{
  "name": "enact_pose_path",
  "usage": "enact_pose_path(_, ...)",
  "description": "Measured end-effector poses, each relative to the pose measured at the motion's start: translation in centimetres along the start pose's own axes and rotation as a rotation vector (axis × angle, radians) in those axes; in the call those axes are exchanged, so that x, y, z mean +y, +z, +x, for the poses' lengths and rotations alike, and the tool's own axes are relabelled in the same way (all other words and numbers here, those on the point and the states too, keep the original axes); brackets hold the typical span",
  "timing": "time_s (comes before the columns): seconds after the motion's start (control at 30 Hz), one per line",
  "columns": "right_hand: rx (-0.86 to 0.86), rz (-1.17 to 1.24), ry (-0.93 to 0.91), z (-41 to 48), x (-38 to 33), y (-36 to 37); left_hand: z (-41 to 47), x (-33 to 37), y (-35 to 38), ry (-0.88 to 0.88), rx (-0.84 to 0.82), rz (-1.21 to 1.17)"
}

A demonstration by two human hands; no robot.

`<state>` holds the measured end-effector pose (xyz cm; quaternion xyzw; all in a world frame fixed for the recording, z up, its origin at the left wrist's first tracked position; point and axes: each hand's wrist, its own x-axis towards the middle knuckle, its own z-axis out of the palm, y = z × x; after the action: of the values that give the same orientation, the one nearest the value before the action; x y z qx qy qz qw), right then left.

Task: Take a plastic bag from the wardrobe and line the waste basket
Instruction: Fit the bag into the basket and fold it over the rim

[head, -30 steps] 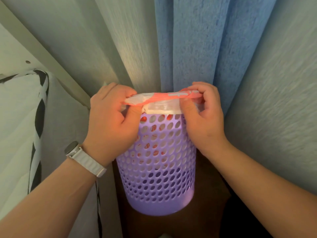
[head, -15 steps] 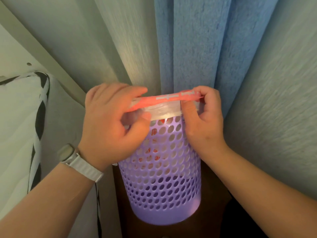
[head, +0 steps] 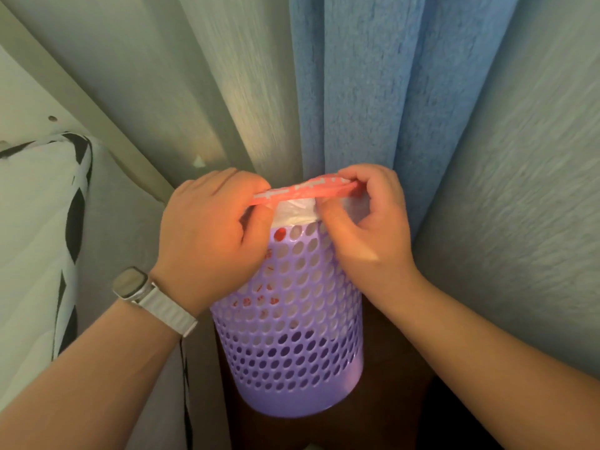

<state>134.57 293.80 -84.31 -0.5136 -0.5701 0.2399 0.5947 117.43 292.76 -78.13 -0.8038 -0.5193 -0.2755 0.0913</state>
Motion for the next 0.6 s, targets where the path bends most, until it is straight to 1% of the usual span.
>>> enact_pose_path(0.13,-0.009,0.074,0.144,0.7,1.0,-0.7,0.0,-0.8,-0.3,-0.023,0.018,-0.072)
enact_pose_path(0.17,-0.013,0.095,0.156,0.9,1.2,-0.8,0.0,-0.8,-0.4,-0.03,0.023,-0.093)
enact_pose_path(0.33,-0.017,0.122,0.066,1.1,1.4,-1.0,-0.2,-0.9,-0.4,-0.078,0.007,-0.189)
enact_pose_path(0.47,0.008,0.075,0.011,0.7,1.7,-0.7,0.1,-1.3,-0.8,0.03,-0.073,-0.137)
enact_pose_path(0.6,0.021,0.007,-0.074,0.3,1.1,-0.2,0.2,0.5,-0.8,0.08,-0.037,-0.066)
